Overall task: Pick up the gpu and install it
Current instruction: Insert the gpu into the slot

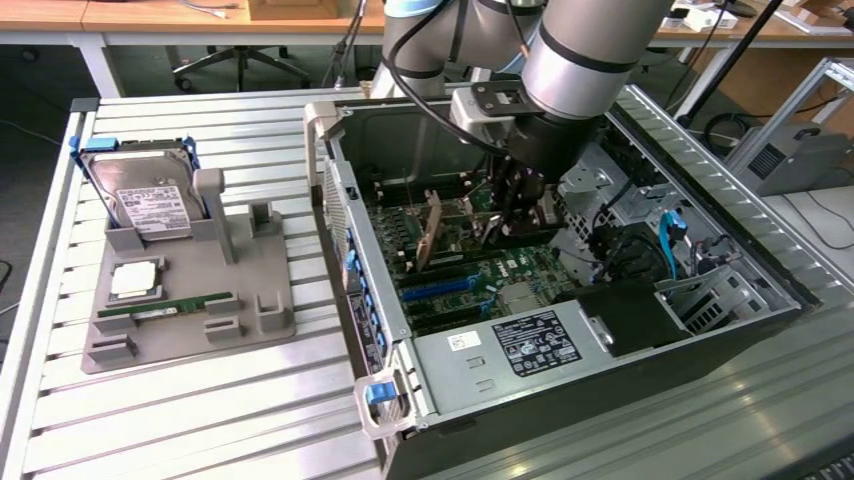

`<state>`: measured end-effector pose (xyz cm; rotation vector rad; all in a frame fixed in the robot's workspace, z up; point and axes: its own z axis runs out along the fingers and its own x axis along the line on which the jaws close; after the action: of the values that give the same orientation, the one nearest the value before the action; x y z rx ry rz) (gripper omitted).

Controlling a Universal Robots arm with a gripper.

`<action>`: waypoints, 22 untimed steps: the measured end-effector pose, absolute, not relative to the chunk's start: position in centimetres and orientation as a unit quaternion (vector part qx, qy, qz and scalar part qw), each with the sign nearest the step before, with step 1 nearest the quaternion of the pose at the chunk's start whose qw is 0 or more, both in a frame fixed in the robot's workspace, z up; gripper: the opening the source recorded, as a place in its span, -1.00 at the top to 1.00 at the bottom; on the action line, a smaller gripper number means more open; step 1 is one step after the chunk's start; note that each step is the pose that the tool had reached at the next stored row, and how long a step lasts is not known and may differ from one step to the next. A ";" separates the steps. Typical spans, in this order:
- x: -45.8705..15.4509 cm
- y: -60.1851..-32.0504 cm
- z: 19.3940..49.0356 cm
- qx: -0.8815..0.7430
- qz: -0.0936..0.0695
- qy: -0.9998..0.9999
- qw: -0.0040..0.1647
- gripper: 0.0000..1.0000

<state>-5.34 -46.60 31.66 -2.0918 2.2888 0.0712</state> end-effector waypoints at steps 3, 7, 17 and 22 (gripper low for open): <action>-5.3 -46.6 31.6 -0.673 0.023 0.739 0.020 0.40; -5.4 -46.7 31.6 -0.673 0.023 0.739 0.020 0.40; -5.4 -46.6 31.4 -0.695 0.023 0.718 0.019 0.40; -5.5 -46.6 31.4 -0.695 0.023 0.718 0.019 0.40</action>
<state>-5.50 -46.65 31.38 -2.1584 2.2284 0.0723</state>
